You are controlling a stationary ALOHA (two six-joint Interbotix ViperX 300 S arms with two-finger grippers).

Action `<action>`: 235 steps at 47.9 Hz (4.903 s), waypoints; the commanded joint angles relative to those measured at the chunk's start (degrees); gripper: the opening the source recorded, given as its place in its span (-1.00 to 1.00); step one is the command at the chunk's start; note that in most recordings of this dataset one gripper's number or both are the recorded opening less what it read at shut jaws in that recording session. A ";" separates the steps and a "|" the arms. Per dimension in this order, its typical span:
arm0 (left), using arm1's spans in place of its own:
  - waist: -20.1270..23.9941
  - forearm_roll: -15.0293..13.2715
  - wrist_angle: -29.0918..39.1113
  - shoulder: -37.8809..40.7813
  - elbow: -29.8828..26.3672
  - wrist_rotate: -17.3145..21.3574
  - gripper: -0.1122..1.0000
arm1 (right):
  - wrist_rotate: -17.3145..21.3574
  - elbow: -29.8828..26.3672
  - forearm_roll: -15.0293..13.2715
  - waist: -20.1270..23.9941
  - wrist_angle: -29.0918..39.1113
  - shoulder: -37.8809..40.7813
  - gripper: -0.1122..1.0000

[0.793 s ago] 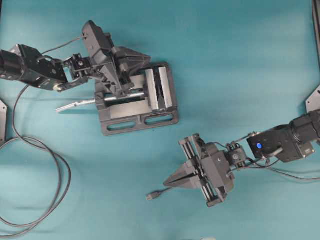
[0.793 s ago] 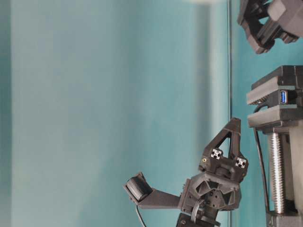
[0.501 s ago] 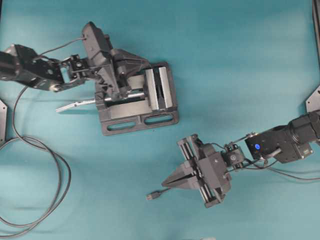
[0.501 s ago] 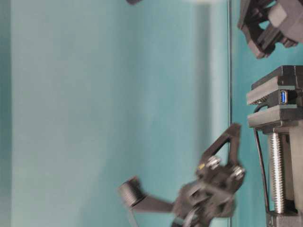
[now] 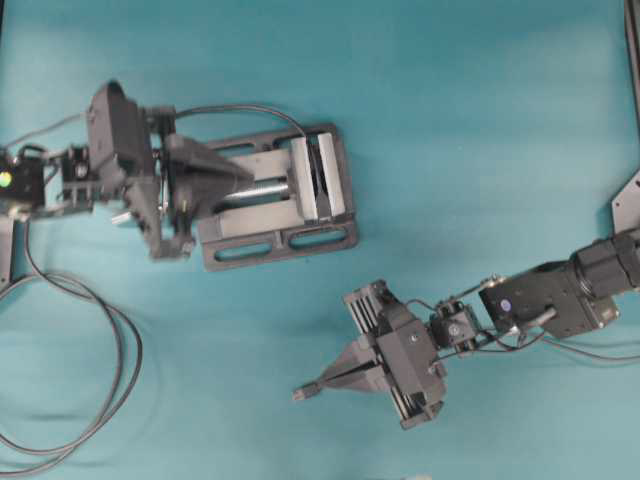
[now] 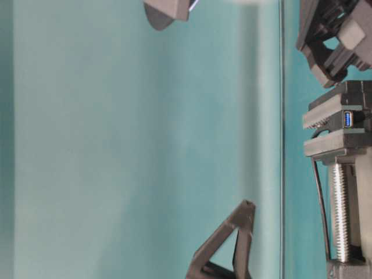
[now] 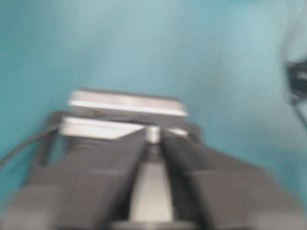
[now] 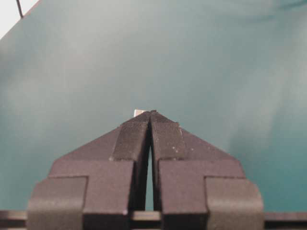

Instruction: Insert the USB cable into the fixed female connector.

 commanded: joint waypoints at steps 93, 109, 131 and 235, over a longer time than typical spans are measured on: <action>-3.60 -0.79 34.19 -38.50 18.37 -5.01 0.98 | 10.11 -4.83 0.18 1.85 0.97 7.38 0.19; -3.60 -0.62 34.19 -38.50 18.63 -5.01 0.98 | 10.11 -6.24 0.26 1.85 3.96 9.40 0.17; -3.60 -0.70 33.57 -42.19 21.18 -5.36 0.98 | 10.20 -5.19 0.26 2.46 3.69 9.40 -0.25; -3.60 0.18 30.59 -49.83 30.15 -17.31 0.98 | -16.79 -5.45 58.80 10.28 -11.07 8.44 -0.43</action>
